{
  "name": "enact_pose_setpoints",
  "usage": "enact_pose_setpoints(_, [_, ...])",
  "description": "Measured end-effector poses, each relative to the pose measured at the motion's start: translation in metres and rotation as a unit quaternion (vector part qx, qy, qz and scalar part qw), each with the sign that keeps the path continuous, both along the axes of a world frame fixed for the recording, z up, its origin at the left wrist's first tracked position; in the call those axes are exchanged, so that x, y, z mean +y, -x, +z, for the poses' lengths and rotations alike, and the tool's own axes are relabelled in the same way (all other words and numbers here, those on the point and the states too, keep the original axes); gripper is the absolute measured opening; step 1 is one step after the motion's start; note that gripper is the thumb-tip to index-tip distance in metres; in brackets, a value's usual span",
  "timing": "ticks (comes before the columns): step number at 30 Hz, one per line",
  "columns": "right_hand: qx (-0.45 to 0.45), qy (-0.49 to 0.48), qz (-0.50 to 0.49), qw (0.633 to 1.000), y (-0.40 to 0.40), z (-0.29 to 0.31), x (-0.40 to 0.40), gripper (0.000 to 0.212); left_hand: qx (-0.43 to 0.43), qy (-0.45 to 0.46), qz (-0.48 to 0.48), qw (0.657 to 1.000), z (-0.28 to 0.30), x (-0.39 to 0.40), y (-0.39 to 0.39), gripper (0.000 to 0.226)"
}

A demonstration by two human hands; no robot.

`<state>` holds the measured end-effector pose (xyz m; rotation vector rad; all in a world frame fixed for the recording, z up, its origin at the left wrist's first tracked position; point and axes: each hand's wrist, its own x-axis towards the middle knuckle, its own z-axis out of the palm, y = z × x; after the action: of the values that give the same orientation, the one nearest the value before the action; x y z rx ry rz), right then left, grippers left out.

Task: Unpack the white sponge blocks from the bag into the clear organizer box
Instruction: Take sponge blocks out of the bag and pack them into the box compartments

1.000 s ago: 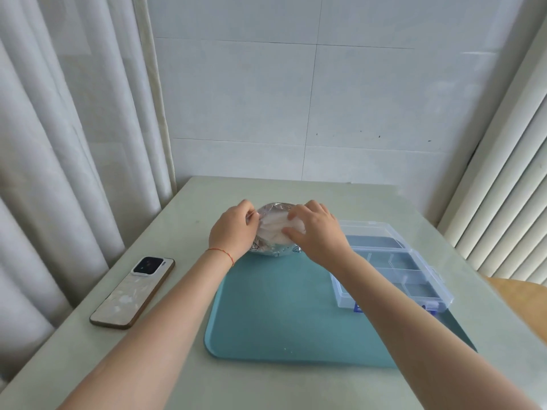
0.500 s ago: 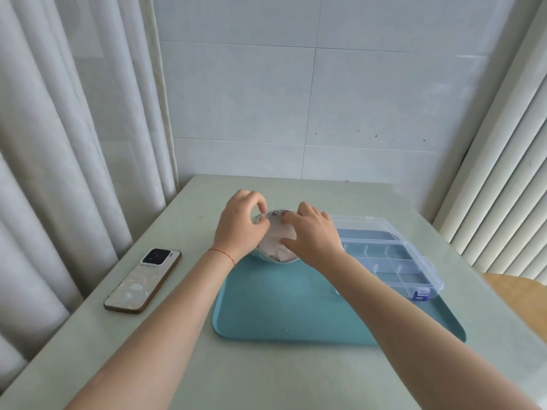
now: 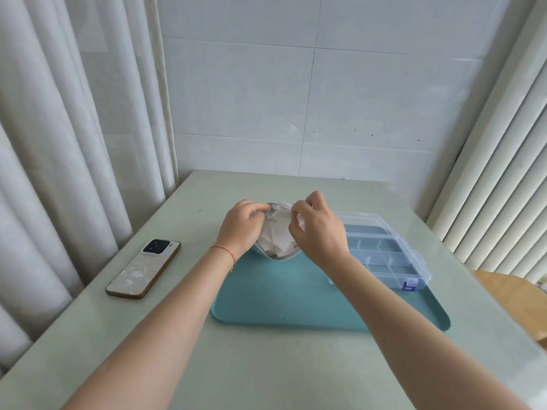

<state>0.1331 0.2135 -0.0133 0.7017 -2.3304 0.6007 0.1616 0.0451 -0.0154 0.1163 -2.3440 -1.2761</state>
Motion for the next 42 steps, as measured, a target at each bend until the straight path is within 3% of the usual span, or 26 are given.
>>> enact_pose_setpoints(3, [-0.128,0.149,0.032,0.980,-0.005,0.008,0.007,0.002,-0.018,-0.041,-0.003,0.999,-0.005,0.007,0.001,0.031])
enact_pose_setpoints(5, [-0.271,0.240,0.033,0.932,-0.006,0.013,0.009,0.005,-0.031,-0.045,-0.007,0.998,-0.013,0.014,0.000,0.029])
enact_pose_setpoints(8, [-0.412,0.282,0.042,0.865,-0.009,0.011,0.015,0.018,-0.032,-0.039,-0.004,0.999,-0.021,0.018,-0.001,0.032])
enact_pose_setpoints(14, [-0.482,0.424,0.126,0.756,-0.020,0.013,0.023,0.006,0.102,-0.039,0.071,0.991,-0.001,0.024,-0.016,0.009])
enact_pose_setpoints(18, [-0.491,0.447,0.173,0.727,-0.027,0.015,0.022,0.003,0.024,-0.110,-0.018,0.993,0.013,0.031,-0.029,0.025])
enact_pose_setpoints(20, [-0.487,0.433,0.164,0.740,-0.031,0.013,0.019,0.006,0.008,-0.118,-0.013,0.993,0.009,0.035,-0.033,0.023])
enact_pose_setpoints(21, [-0.475,0.413,0.141,0.764,-0.032,0.011,0.018,0.009,0.010,-0.128,0.008,0.992,0.006,0.034,-0.033,0.023])
enact_pose_setpoints(24, [-0.378,0.223,0.028,0.898,-0.030,-0.001,0.017,0.017,0.008,-0.179,0.038,0.983,-0.003,0.030,-0.034,0.021])
enact_pose_setpoints(26, [-0.311,0.089,-0.029,0.946,-0.031,-0.008,0.017,0.022,0.009,-0.183,0.031,0.983,-0.009,0.028,-0.035,0.021])
enact_pose_setpoints(30, [-0.242,-0.093,-0.057,0.964,-0.034,-0.013,0.013,0.041,0.017,-0.163,0.025,0.986,-0.017,0.028,-0.034,0.020])
enact_pose_setpoints(32, [-0.217,-0.145,-0.055,0.964,-0.032,-0.016,0.008,0.041,0.026,-0.164,0.025,0.986,-0.020,0.027,-0.033,0.015])
enact_pose_setpoints(38, [-0.172,-0.188,-0.061,0.965,-0.028,-0.023,0.002,0.019,0.037,-0.139,0.055,0.988,-0.026,0.024,-0.032,0.019])
enact_pose_setpoints(42, [-0.139,-0.217,-0.064,0.964,-0.026,-0.029,-0.001,0.048,0.036,-0.079,0.079,0.993,-0.033,0.022,-0.030,0.031])
